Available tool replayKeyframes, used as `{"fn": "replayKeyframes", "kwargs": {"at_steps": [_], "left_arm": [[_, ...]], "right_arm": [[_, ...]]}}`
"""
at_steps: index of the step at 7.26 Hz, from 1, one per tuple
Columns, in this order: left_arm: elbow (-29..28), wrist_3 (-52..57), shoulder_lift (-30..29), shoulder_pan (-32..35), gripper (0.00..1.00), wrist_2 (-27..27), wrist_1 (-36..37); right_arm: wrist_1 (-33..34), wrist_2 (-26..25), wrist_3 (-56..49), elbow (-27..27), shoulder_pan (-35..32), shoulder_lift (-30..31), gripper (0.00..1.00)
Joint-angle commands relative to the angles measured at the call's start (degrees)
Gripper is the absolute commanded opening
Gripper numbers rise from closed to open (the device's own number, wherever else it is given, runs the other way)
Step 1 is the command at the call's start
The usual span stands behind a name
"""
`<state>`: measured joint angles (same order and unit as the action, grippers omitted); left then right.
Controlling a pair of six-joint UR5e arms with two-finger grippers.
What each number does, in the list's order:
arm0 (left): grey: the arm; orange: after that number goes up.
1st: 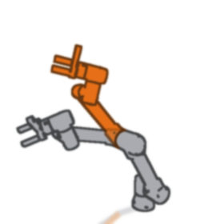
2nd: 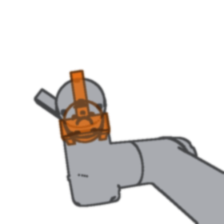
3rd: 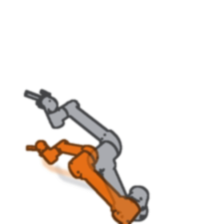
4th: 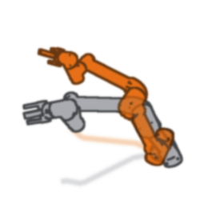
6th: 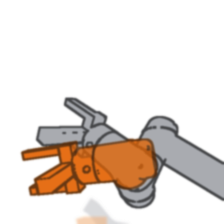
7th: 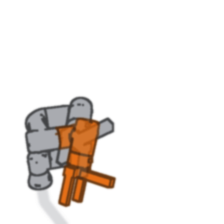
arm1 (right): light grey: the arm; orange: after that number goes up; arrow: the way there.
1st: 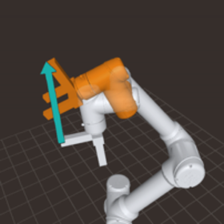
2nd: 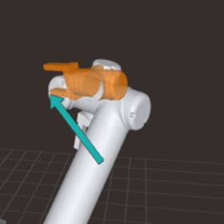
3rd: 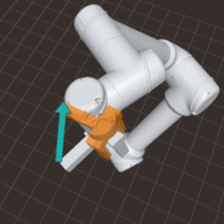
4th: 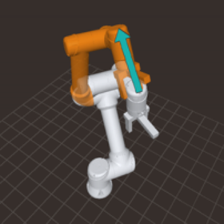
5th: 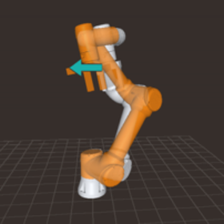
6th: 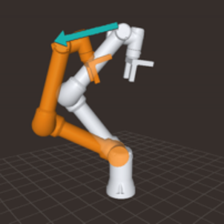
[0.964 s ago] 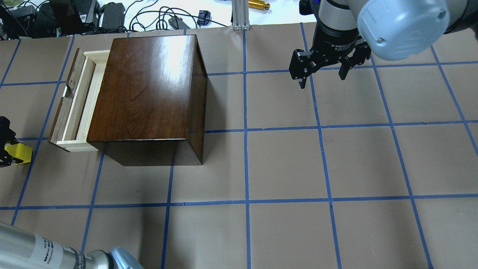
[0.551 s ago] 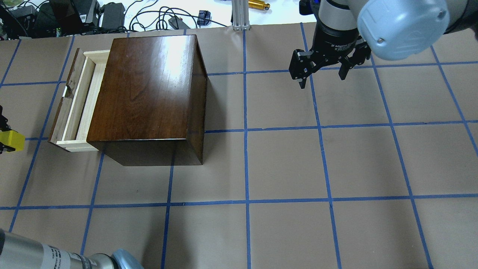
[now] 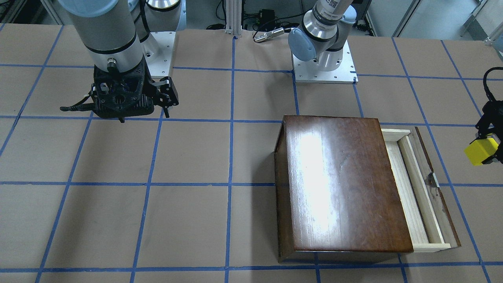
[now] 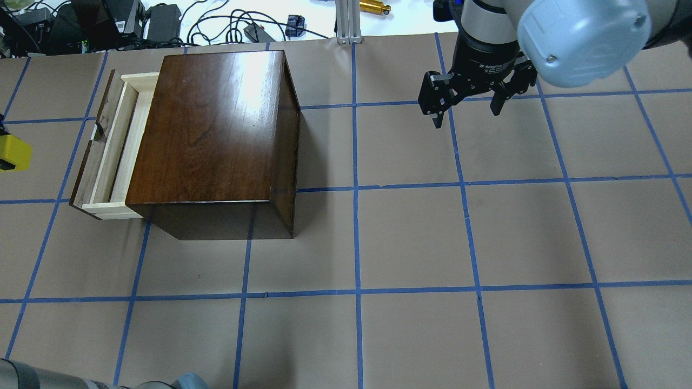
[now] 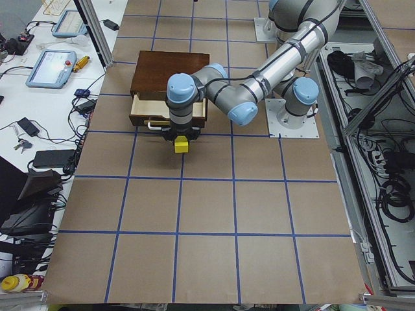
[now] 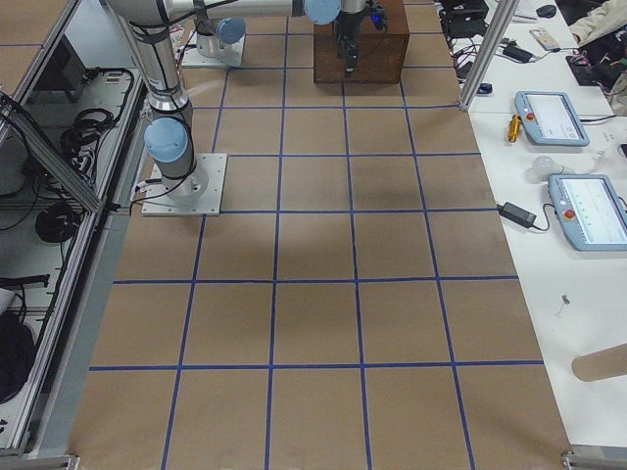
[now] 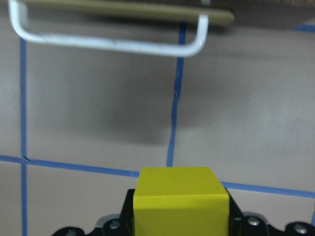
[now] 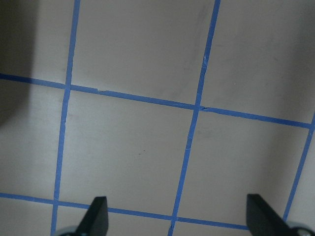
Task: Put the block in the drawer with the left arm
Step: 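Lift the yellow cube and carry it over the open drawer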
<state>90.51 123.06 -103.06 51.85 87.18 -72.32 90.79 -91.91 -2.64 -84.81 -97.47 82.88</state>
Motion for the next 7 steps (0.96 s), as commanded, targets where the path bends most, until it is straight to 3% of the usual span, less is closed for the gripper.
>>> {"fn": "replayKeyframes", "kwargs": {"at_steps": [1,4,7], "left_arm": [[-1.4,-5.5,1.5,6.7,0.23,0.0,-0.5],[-2.6,-12.2,-0.9,14.8,0.22,0.0,-0.9],[-1.2,-12.1,-4.4,16.6,0.19,-0.3,-1.2]], "right_arm": [[0.0,0.0,0.0,0.0,0.0,0.0,1.00],[0.0,0.0,-0.1,0.0,0.0,0.0,1.00],[0.0,0.0,0.0,0.0,0.0,0.0,1.00]]}}
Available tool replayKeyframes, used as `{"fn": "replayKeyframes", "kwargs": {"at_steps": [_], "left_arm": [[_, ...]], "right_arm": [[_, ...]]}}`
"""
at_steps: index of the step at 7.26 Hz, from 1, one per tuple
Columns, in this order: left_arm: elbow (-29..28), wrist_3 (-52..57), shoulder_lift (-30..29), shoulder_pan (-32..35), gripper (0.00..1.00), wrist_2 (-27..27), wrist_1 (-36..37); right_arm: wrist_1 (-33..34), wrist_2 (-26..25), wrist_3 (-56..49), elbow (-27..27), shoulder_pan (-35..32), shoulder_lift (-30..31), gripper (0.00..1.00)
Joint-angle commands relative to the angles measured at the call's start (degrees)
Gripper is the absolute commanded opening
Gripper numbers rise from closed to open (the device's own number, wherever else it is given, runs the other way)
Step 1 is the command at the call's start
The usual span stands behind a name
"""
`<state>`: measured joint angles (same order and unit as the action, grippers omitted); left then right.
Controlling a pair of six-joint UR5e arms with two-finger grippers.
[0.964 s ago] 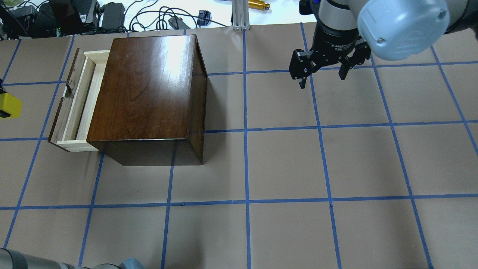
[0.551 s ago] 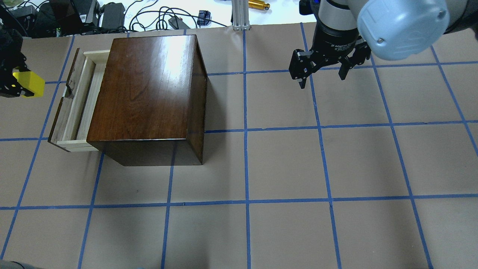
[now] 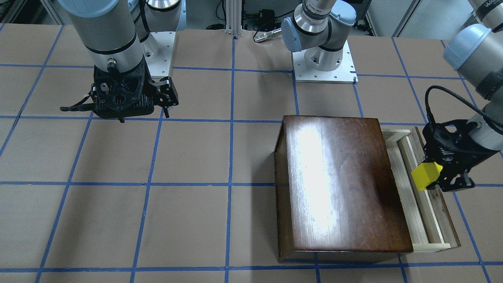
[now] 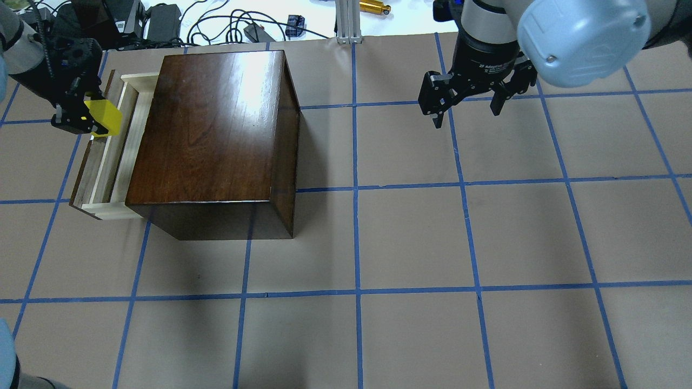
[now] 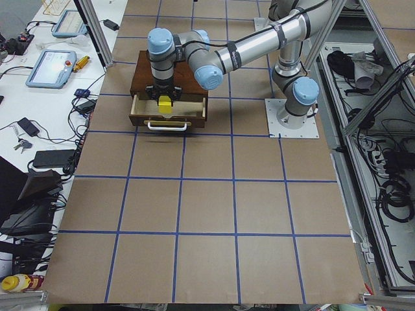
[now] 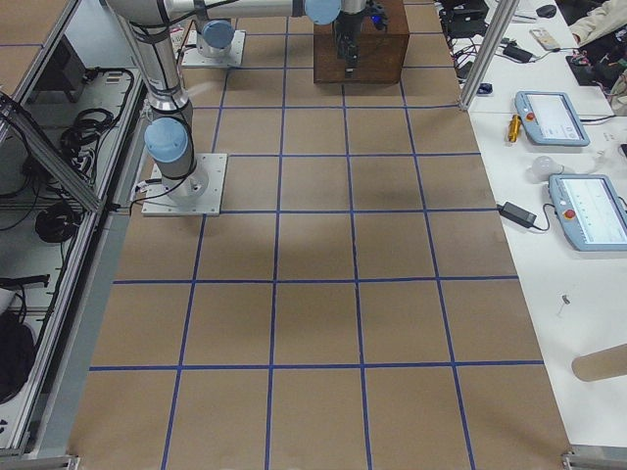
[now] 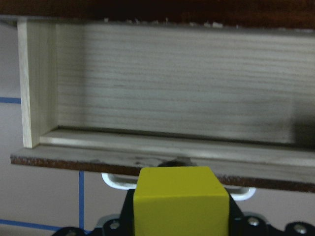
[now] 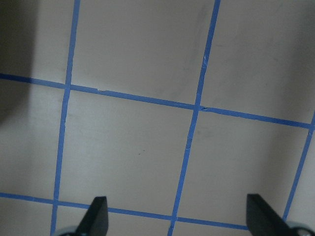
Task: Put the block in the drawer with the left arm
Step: 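Lift the yellow cube and carry it over the open drawer, then lower the cube into the drawer and open the left gripper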
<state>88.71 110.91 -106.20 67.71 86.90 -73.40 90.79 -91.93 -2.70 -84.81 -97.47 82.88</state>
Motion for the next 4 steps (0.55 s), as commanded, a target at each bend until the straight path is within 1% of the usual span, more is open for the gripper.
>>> {"fn": "replayKeyframes", "kwargs": {"at_steps": [1,2,3,4], "left_arm": [[1.9,0.2,-2.3,0.8,0.19,-0.2,0.5],[2.3,0.4,-2.6,0.8,0.20,-0.1,0.7],[2.3,0.1,-2.8,0.8,0.46,-0.3,0.9],[2.3,0.1,-2.8,0.8,0.99,-2.3,0.7]], "right_arm": [[0.0,0.0,0.0,0.0,0.0,0.0,1.00],[0.0,0.0,0.1,0.0,0.0,0.0,1.00],[0.0,0.0,0.0,0.0,0.0,0.0,1.00],[0.0,0.0,0.1,0.0,0.0,0.0,1.00]]}}
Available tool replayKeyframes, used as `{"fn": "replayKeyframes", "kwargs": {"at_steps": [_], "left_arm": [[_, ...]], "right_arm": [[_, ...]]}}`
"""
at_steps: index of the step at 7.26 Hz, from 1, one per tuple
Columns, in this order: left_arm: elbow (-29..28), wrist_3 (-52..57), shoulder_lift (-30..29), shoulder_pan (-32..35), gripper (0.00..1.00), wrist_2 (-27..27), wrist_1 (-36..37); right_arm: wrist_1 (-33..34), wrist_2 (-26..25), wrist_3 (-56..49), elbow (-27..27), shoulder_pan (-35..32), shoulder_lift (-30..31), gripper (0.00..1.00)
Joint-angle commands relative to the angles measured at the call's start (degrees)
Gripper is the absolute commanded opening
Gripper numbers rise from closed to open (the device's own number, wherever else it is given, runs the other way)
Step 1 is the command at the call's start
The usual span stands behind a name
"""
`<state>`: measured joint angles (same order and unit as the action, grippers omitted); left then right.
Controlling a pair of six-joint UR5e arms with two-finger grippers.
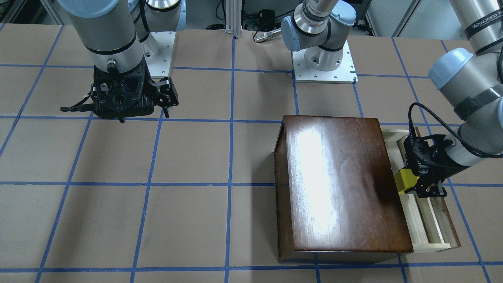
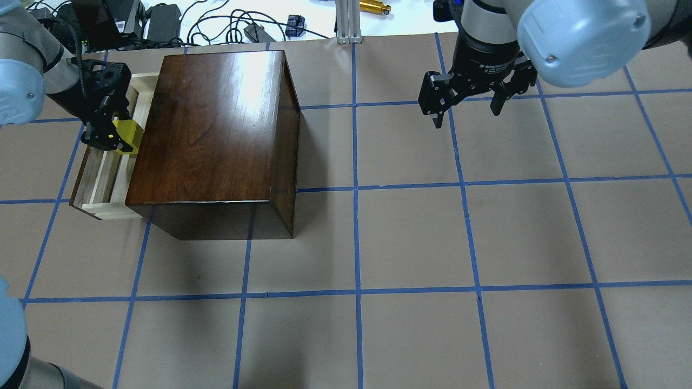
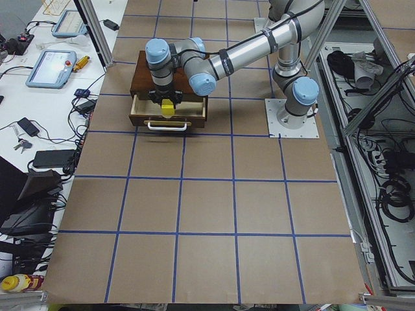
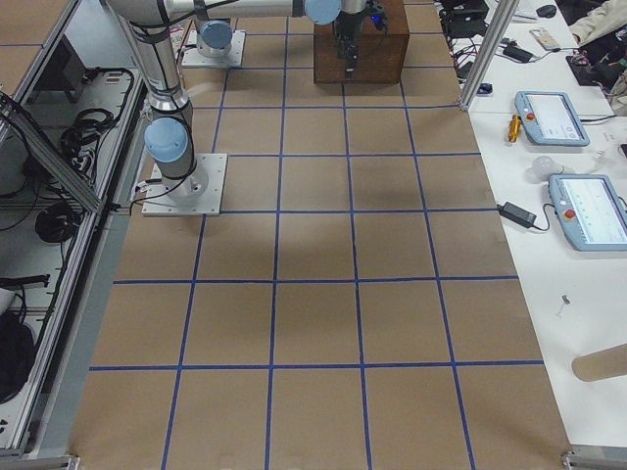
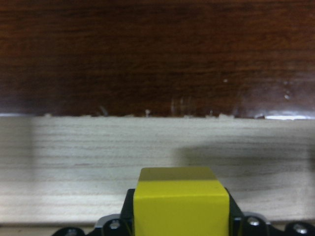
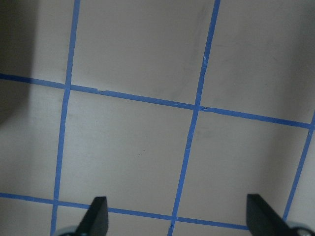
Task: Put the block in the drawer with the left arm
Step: 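Lower the cube into the drawer and open the left gripper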
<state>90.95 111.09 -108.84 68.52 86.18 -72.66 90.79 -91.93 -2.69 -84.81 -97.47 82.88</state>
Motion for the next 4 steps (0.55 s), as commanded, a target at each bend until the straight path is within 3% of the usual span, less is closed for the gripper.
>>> {"fn": "replayKeyframes", "kwargs": {"at_steps": [1,3,4], "left_arm": [[-0.2,-0.3,0.5,0.0,1.00,-1.8,0.1],[-0.7,-0.5,4.0,0.7,1.00,-1.6,-1.2],[-1.6,-2.3,7.8,0.7,1.00,-1.6,-6.6]], "right_arm": [[0.0,0.0,0.0,0.0,0.0,0.0,1.00],[0.0,0.0,0.0,0.0,0.0,0.0,1.00],[0.0,0.0,0.0,0.0,0.0,0.0,1.00]]}}
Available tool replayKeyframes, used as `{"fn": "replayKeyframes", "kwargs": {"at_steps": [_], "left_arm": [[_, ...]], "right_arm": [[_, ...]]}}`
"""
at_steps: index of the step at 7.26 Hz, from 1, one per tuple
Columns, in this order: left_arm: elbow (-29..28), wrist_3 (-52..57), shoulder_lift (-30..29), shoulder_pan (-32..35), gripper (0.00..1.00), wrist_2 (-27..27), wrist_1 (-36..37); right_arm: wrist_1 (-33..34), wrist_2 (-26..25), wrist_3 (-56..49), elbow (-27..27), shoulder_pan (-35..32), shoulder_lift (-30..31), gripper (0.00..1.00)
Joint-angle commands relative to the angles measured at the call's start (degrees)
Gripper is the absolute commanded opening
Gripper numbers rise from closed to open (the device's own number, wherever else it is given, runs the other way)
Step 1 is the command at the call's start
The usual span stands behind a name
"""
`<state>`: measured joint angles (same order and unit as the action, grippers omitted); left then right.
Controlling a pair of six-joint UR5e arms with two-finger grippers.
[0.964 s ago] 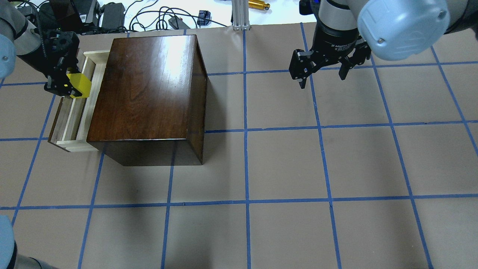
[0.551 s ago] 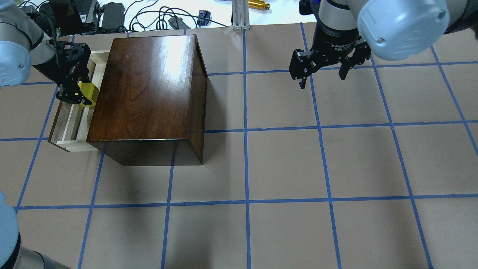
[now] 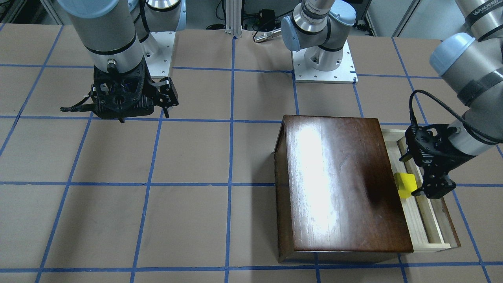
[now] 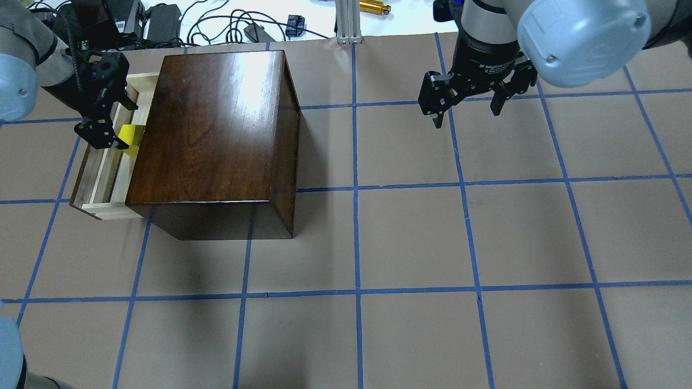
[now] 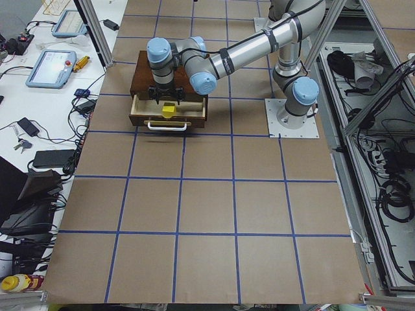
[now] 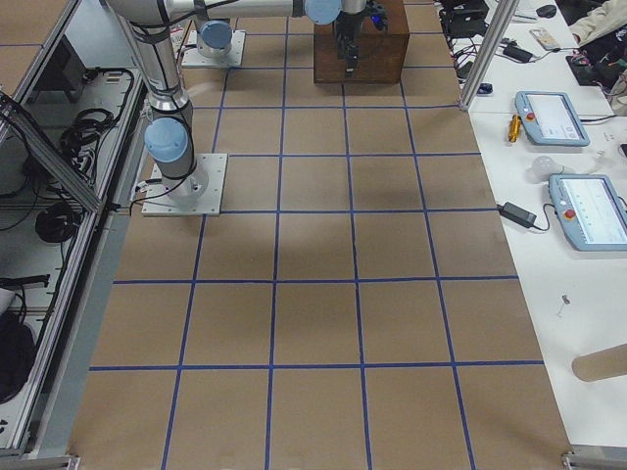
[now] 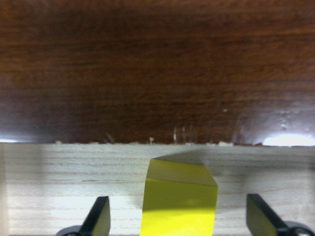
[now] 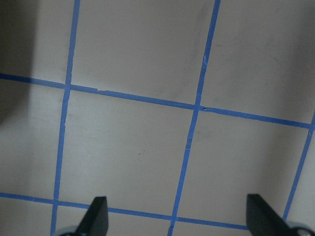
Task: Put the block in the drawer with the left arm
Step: 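Lower the cube into the drawer and open the left gripper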
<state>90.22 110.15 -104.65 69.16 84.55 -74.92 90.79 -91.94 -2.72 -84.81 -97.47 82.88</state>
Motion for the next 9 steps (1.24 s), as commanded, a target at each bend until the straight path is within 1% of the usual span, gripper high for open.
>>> {"fn": "replayKeyframes", "kwargs": {"at_steps": [1,2,3,4,6,7,8,9], "left_arm": [[-2.8,-4.7,7.5,0.1,1.00,-0.1,-11.5],[-3.1,-11.9,10.3,0.2,1.00,0.1,-15.1],[-2.6,-16.8,12.7,1.1,1.00,0.1,-16.2],[-1.6,-24.7,14.2,3.4,1.00,0.8,-17.3],[-0.6,-46.1,14.7,7.0,1.00,0.7,-16.3],[-0.9,-59.0,14.5,9.1,1.00,0.7,-14.4],[-0.5,-66.4,14.1,12.1,1.00,2.4,-9.5],[-0.6,-72.8,13.8,15.4,1.00,5.9,-8.5]], "right_arm": [[0.0,0.0,0.0,0.0,0.0,0.0,1.00],[0.0,0.0,0.0,0.0,0.0,0.0,1.00],[0.0,0.0,0.0,0.0,0.0,0.0,1.00],[0.0,0.0,0.0,0.0,0.0,0.0,1.00],[0.0,0.0,0.0,0.0,0.0,0.0,1.00],[0.0,0.0,0.0,0.0,0.0,0.0,1.00],[0.0,0.0,0.0,0.0,0.0,0.0,1.00],[0.0,0.0,0.0,0.0,0.0,0.0,1.00]]}}
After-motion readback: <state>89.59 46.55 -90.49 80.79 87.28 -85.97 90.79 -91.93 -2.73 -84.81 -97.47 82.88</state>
